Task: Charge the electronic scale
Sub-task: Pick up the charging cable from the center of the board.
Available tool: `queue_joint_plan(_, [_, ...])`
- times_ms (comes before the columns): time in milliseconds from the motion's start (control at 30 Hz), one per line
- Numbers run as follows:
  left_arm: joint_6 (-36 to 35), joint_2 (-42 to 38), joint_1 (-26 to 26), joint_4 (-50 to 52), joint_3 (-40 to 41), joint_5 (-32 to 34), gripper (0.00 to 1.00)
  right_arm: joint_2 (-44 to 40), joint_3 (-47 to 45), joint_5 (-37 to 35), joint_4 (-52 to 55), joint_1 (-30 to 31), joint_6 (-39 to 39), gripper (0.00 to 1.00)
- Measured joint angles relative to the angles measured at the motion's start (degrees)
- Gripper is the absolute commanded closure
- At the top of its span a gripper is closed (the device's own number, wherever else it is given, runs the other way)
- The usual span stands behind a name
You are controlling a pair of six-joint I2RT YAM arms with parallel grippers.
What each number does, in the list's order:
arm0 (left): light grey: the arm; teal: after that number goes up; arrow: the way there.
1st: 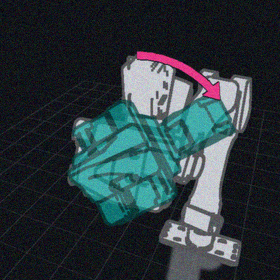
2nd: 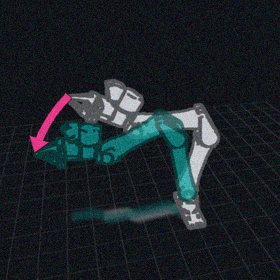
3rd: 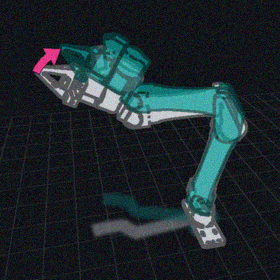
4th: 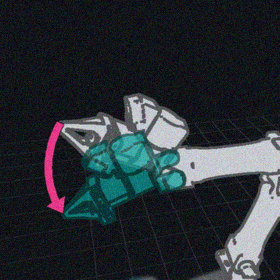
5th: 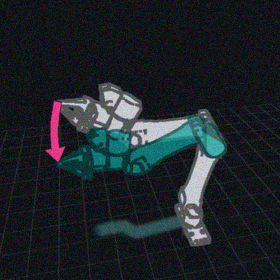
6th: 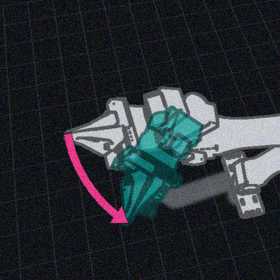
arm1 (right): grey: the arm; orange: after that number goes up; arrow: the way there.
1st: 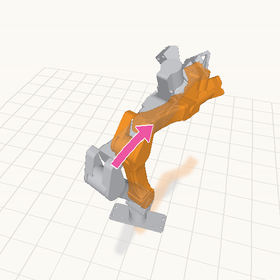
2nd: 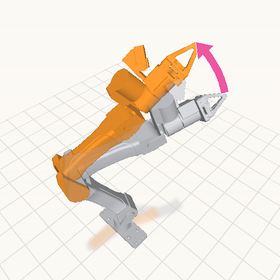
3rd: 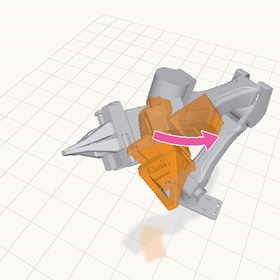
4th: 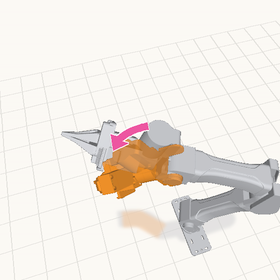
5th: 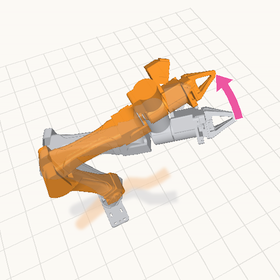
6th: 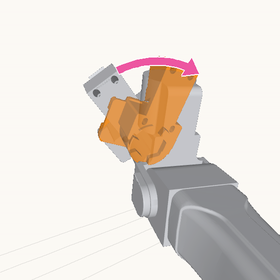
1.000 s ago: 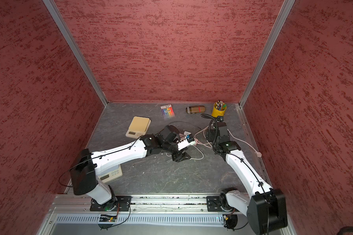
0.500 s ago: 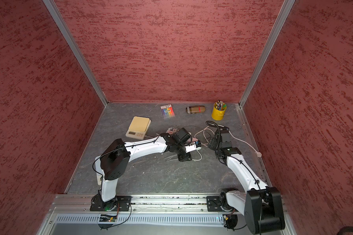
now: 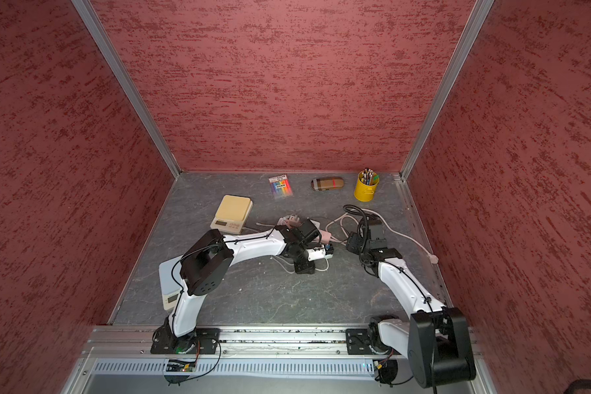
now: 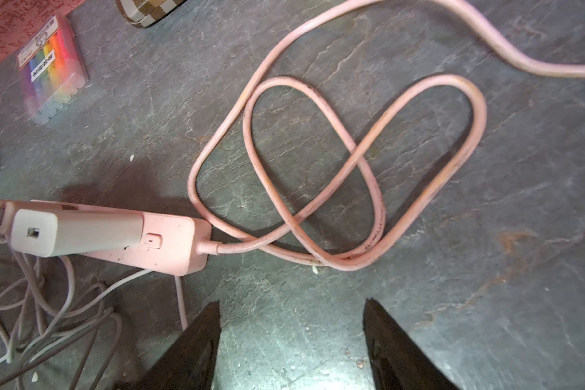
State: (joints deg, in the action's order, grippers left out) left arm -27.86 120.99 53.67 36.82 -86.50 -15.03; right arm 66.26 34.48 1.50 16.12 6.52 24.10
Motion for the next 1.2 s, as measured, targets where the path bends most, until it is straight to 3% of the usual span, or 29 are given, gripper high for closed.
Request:
queue_joint_plan(133, [-1.6,0.07,0.13,-0.07,0.04,0.66,0.77,-1.03,-0.79,1.55,-0.15,0.0,0.0,0.34])
queue_joint_plan(333, [-3.21,-0.04,0.68,-0.81,0.52,0.98,1.0,-1.4,-3.28,5.97,-1.77,0.0,2.8,0.34])
queue_joint_plan(600, [-2.91,-4.13,0.76,-2.01,5.14,-0.33,1.0,-2.71,-7.8,14.67,-6.8,0.0,10.16,0.34])
queue_joint_plan(967, [6.32,-17.2,-4.28,-8.37,8.5,-7.34,1.0,-9.35,-10.78,25.51,-14.47,1.18,23.5,0.32])
queue_joint_plan(1200, [10.95,-18.99,-4.63,-11.15,9.01,-9.09,1.0,-9.66,-10.51,27.91,-19.04,5.84,29.81,0.32])
